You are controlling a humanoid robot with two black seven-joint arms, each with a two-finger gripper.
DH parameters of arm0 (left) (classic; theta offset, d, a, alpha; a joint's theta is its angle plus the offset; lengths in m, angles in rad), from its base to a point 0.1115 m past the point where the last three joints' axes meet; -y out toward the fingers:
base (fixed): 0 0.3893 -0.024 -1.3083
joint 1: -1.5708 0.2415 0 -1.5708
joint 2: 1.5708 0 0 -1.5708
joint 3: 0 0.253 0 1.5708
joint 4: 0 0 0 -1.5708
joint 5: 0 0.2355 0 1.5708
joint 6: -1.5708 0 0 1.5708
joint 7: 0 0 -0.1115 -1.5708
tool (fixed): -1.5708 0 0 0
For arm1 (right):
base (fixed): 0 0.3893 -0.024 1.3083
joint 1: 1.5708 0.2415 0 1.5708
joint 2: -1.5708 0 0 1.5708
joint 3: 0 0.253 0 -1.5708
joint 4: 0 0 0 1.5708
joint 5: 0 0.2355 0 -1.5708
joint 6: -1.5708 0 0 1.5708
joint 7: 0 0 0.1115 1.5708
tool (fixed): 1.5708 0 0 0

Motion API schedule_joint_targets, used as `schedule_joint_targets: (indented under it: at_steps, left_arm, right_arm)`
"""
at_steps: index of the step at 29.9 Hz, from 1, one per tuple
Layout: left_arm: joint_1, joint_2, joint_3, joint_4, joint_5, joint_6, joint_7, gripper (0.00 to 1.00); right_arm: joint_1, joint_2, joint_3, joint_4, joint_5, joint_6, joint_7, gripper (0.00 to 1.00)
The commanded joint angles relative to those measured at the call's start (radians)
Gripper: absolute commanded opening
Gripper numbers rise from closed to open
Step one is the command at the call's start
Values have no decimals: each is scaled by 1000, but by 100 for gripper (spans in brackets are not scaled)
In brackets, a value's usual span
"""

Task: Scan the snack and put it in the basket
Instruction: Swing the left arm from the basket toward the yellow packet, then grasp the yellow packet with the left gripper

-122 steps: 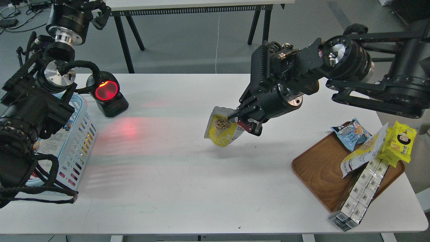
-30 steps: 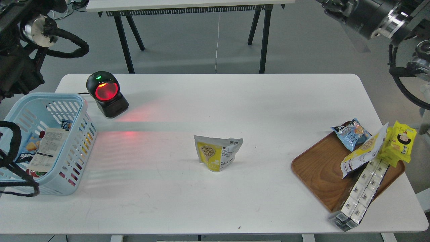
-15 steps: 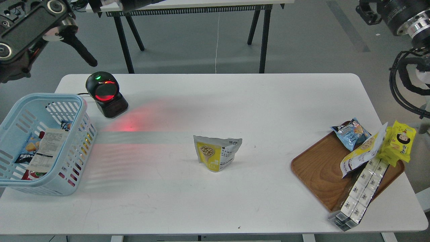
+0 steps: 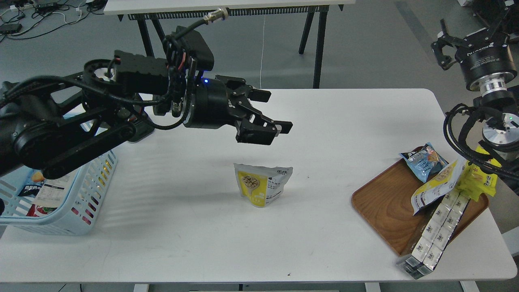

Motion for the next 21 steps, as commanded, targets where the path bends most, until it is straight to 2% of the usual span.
schedule_joint_targets:
  at_steps: [1,5,14,21]
  left_arm:
    - [4,-47,69,6,145,0,-5,92]
    - [7,-59,154,7,283,0,-17,88]
    - [7,-61,251,35,288,0,-20,87]
    - [1,-116,250,78,288,0,-17,69]
  right_arm:
    - [-2,1,2,2,-1,2,0,99]
    - [-4,1,0,4,-1,2,0,99]
    - [-28,1,-12,4,-6,8,0,99]
    - [-19,35,-10,8,-8,7,0,99]
